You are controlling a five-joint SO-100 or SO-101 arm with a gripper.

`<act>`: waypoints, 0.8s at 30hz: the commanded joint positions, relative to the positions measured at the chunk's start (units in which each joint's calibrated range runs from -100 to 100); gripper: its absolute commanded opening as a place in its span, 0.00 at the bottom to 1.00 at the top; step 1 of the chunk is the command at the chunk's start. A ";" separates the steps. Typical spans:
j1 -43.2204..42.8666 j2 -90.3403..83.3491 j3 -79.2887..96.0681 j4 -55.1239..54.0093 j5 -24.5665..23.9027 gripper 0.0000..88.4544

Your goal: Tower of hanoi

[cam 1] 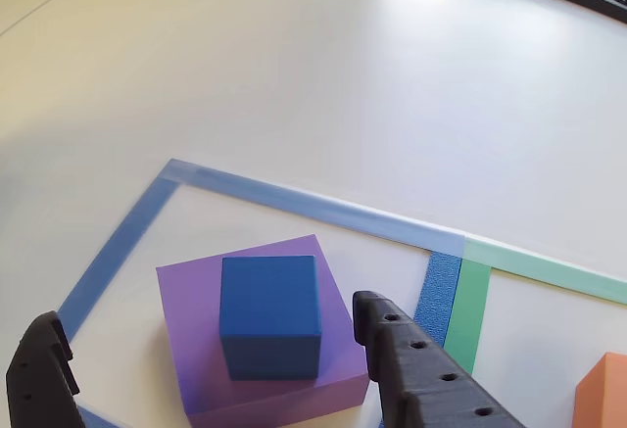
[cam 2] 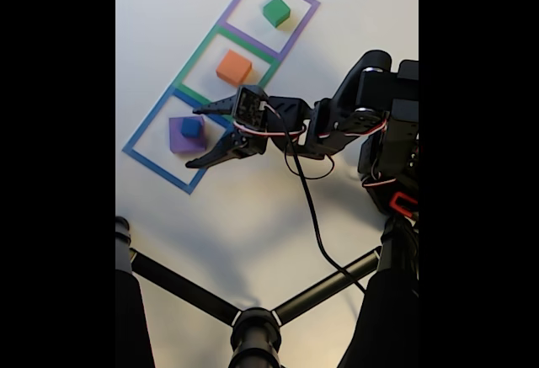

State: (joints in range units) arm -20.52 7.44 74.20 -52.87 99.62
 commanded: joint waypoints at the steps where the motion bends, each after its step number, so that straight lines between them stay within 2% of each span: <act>1: -1.02 0.49 -2.28 -2.05 0.38 0.34; 9: -1.25 1.77 -3.74 -2.37 0.38 0.30; 24: -1.48 2.42 -3.65 -2.21 0.38 0.16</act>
State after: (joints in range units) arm -21.72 10.21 71.45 -53.91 99.62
